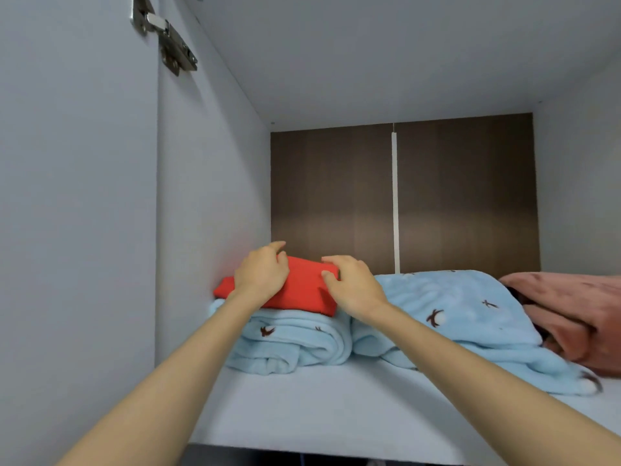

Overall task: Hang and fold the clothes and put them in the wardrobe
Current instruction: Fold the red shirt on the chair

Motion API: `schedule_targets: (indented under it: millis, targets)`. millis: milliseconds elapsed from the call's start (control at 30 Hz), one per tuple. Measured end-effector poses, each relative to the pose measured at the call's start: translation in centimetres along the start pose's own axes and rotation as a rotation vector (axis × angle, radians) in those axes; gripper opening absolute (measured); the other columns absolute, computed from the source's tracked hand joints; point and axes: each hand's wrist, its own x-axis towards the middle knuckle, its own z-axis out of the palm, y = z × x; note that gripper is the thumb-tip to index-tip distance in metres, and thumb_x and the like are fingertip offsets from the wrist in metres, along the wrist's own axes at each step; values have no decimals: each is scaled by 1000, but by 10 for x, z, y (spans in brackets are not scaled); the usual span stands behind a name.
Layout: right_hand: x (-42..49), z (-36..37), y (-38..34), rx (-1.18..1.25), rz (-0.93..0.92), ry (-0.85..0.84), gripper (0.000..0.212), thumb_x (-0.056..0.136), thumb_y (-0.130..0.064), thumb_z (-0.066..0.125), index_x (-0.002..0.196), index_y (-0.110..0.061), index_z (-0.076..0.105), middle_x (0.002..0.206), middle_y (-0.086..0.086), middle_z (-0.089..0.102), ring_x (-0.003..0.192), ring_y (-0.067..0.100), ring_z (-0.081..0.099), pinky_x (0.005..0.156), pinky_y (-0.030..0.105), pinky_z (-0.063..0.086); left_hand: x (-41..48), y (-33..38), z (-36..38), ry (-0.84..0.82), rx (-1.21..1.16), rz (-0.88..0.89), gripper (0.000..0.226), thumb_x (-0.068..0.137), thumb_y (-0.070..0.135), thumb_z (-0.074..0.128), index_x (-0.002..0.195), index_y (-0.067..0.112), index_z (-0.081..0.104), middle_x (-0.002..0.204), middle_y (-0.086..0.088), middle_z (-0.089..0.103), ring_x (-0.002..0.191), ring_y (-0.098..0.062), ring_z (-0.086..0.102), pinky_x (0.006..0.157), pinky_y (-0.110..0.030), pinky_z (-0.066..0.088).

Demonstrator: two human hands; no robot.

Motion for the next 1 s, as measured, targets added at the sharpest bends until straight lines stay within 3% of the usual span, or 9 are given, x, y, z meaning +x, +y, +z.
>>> schedule_targets:
  millis: [167,400,533,767,1000]
  targets:
    - [-77,-63,-1,-105,-104,90,39,99,-28,47,137,-25,51,141,-6,52,126,21,45,104,40,38,-76,38,-30,49,-46,165,42,98,29,44,139,30,49,133,-5,60,124,-28,53,101,-40,43]
    - [-216,-119,5,-119,-62,72,38,97,-29,51,135,-25,54,136,-5,56,125,19,46,102,41,38,-219,82,-48,23,-149,249,42,97,26,49,139,25,50,138,1,55,127,-20,49,101,-36,40]
    - [-294,-139,11,-228,-37,58,37,97,-30,51,133,-26,54,133,-7,58,123,18,47,97,36,38,-299,111,-55,36,-53,330,42,97,27,49,139,24,50,137,4,55,125,-18,50,100,-31,35]
    - [-426,-165,18,-401,73,-39,35,98,-29,46,133,-27,53,132,-7,57,120,17,48,95,34,35,-421,138,-58,-218,-66,317,43,101,31,42,143,25,45,142,4,50,129,-15,46,104,-29,36]
    - [-568,-167,-3,-496,250,-187,36,100,-31,43,134,-26,53,133,-6,57,117,19,50,95,33,35,-525,126,-55,-437,-77,354,41,100,30,44,141,23,48,139,2,54,122,-19,53,97,-32,42]
